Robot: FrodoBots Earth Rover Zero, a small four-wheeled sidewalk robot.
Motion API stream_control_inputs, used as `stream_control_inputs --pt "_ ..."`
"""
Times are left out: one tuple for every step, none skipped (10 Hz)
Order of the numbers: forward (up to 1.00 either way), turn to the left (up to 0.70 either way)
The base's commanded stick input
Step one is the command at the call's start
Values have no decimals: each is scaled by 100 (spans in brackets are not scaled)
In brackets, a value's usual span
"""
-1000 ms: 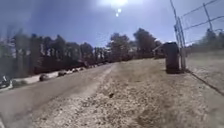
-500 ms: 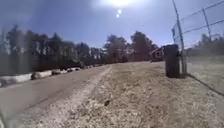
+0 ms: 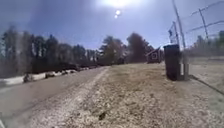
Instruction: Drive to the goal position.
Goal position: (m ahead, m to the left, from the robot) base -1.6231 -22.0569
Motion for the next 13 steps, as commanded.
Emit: stream_control_inputs --pt "70 3" --pt "70 3" --pt "70 -35" --pt "70 -35" --pt "70 -16" --pt "70 3" --pt "70 3" --pt "70 3" --pt "70 2" --pt "70 -3" --pt "70 -35" --pt "70 -33" --pt "70 -17"
